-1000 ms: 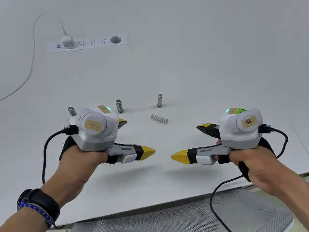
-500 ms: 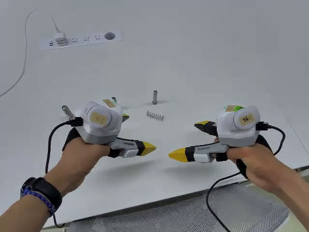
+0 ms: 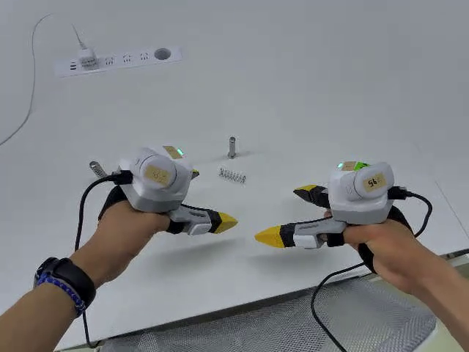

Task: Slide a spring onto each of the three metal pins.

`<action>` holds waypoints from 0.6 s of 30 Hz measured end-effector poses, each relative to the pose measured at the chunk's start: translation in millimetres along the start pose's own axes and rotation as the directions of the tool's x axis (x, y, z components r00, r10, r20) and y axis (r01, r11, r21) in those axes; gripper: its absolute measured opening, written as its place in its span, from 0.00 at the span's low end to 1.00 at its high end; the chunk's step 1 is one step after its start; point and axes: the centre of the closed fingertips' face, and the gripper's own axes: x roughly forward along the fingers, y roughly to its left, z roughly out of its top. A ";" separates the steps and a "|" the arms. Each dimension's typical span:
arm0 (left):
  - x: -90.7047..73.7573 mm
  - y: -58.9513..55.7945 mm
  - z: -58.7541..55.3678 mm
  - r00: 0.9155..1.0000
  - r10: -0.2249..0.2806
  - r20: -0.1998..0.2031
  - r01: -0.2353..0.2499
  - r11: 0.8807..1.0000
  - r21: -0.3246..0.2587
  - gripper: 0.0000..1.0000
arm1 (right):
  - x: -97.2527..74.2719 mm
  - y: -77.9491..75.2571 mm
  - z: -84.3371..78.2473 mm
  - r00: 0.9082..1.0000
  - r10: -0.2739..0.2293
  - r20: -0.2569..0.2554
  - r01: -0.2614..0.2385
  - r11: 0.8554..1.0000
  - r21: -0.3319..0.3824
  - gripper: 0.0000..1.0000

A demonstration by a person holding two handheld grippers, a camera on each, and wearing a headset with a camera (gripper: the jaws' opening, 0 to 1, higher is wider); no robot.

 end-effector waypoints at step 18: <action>28.1 11.4 11.8 0.999 -0.046 -0.011 0.047 0.998 0.048 0.70 | -1.8 -5.0 3.8 1.000 -0.002 -0.003 0.002 1.000 0.013 0.84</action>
